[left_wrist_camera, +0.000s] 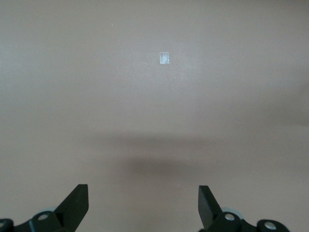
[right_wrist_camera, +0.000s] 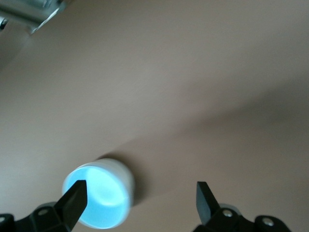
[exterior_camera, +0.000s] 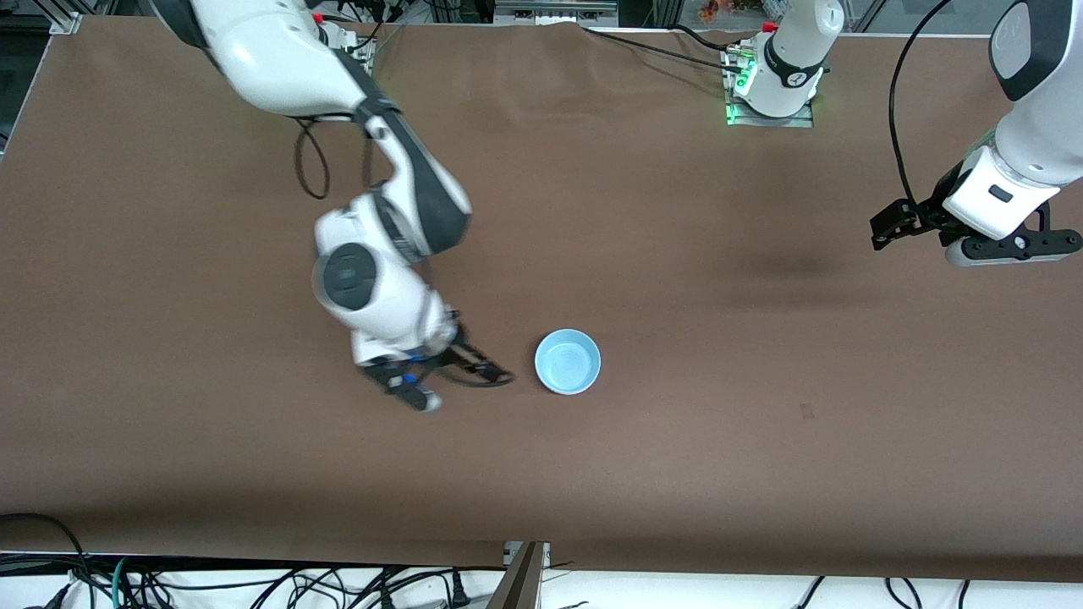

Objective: Stack pink and blue bowls on white bowl

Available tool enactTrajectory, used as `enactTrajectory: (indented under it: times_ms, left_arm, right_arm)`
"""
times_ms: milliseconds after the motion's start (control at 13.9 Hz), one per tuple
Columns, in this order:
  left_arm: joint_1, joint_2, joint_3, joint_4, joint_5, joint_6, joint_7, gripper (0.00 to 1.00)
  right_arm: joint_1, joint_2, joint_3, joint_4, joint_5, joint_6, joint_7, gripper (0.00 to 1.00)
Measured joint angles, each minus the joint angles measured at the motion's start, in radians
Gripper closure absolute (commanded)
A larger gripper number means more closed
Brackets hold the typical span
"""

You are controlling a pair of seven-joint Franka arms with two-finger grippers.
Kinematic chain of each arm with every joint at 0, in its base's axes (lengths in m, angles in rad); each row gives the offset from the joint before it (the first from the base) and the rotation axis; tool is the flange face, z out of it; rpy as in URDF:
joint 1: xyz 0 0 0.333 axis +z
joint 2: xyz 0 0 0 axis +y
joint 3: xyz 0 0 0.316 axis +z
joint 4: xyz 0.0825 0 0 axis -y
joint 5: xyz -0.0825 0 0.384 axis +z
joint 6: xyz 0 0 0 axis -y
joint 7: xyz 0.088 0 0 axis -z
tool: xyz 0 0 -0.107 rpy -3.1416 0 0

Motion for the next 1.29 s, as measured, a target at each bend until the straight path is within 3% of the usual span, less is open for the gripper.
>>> enactTrajectory:
  times_ms: [216,431,647,1006,1294]
  left_arm:
    - [0.000,0.000,0.000,-0.002,0.000,0.000,0.000,0.00]
    - [0.000,0.000,0.000,-0.007,0.000,0.000,0.000,0.00]
    - [0.000,0.000,0.000,-0.010,0.000,0.006,0.000,0.00]
    - [0.000,0.000,0.000,-0.019,0.000,0.024,0.000,0.00]
    - [0.000,0.000,-0.004,-0.020,-0.020,0.040,0.000,0.00]
  right_arm:
    - [-0.070,-0.159,-0.071,-0.114,0.001,-0.121,-0.260,0.00]
    - [-0.083,-0.402,-0.191,-0.344,0.001,-0.196,-0.503,0.00]
    - [-0.084,-0.605,-0.288,-0.470,-0.002,-0.359,-0.606,0.00]
    - [-0.077,-0.783,-0.302,-0.534,-0.077,-0.466,-0.623,0.00]
    - [-0.067,-0.802,-0.296,-0.551,-0.143,-0.461,-0.665,0.00]
